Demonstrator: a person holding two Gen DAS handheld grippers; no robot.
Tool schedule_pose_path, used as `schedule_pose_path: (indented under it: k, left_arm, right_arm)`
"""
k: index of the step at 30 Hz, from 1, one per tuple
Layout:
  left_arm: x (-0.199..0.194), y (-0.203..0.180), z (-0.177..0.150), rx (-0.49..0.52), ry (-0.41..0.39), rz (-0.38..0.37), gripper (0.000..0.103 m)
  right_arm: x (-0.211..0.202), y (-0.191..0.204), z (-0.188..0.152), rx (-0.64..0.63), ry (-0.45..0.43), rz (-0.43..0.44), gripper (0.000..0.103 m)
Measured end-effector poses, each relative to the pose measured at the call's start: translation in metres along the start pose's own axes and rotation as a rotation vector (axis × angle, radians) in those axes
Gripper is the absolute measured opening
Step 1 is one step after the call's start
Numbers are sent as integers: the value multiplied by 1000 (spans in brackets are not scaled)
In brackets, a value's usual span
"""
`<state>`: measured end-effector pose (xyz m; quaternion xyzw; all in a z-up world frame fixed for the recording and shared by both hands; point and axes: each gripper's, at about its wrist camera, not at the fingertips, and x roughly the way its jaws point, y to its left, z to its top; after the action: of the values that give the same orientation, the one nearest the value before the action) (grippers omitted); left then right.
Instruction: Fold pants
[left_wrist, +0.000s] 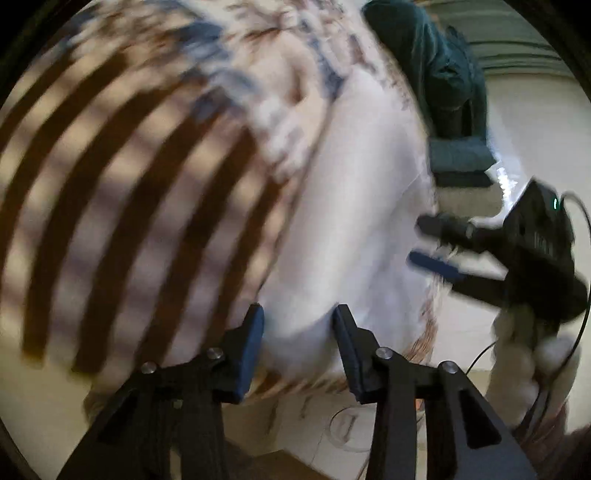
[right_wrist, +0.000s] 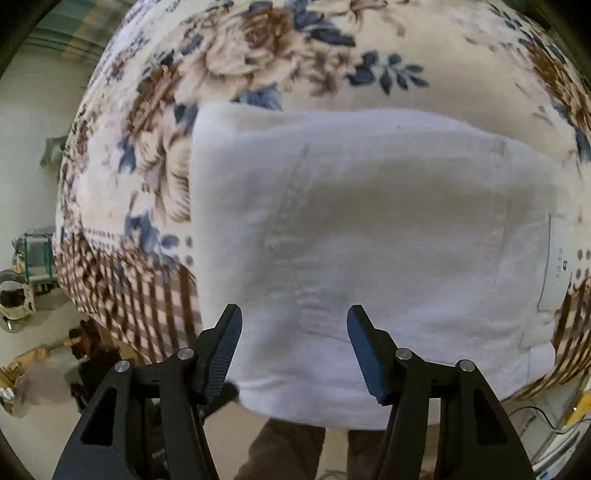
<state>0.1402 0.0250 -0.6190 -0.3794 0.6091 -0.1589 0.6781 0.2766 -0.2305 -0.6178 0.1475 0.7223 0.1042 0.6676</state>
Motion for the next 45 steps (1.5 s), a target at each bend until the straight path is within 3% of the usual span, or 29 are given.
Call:
schedule_pose_path:
  k: [3,6,7,8,10,13,15,19,23,25,29,31,33,35,38,39,40,41,45]
  left_arm:
    - [-7,12,-20,-36,33,43,34]
    - [-21,9,-16,-72,15,38,37]
    - [-25,1,-7,-72,-11,13,39]
    - [-28,-7,4,-59,-36,-6,51]
    - [-26,-23,25,-16,-72,-20,68]
    - [0,-47,56,61,-77,-11,68]
    - [32,-61,67,133,12,32,64]
    - [44,-70,51,292,42,115,63]
    - [35,-41,28,262,110,164,64]
    - [32,-23,24,200,142,159,64]
    - [10,-23,19,136,111,118,64]
    - [-3,-31,25,94,68,79,64]
    - [-10,-44,36,73,-5,75,74]
    - [-7,-53,48,75,-50,80,100]
    - [17,-62,63,78,-54,108,100]
    - [24,-66,68,82,-53,125,100]
    - [31,-68,72,87,-48,134,100]
    - [39,-71,76,88,-40,133,100]
    - [55,-75,88,105,-13,161,100]
  right_arm:
    - [1,-10,-4,28,14,2,62]
    - [-4,-22,-9,64,5,14,62]
    - [-7,-25,-10,77,1,20,62]
    - [-11,-30,-11,96,-8,24,62]
    - [-16,-37,-12,120,-20,27,62]
    - [-22,-51,-15,151,-24,25,62]
    - [-25,-62,-19,170,-23,24,62]
    - [-28,-84,-27,208,-19,22,62]
    - [-35,-111,-39,268,-29,30,62]
    - [-40,-126,-46,309,-41,50,62]
    - [-57,-169,-76,459,-139,147,63]
    - [-59,-184,-90,502,-177,146,67]
    - [-49,-199,-102,537,-176,170,69]
    - [-30,-210,-109,582,-160,228,69]
    - [-6,-220,-114,655,-207,364,69]
    - [-4,-225,-115,681,-254,391,67]
    - [-4,-230,-119,722,-313,373,43]
    - [-4,-231,-120,735,-325,368,30]
    - [-29,-218,-134,682,-379,323,22]
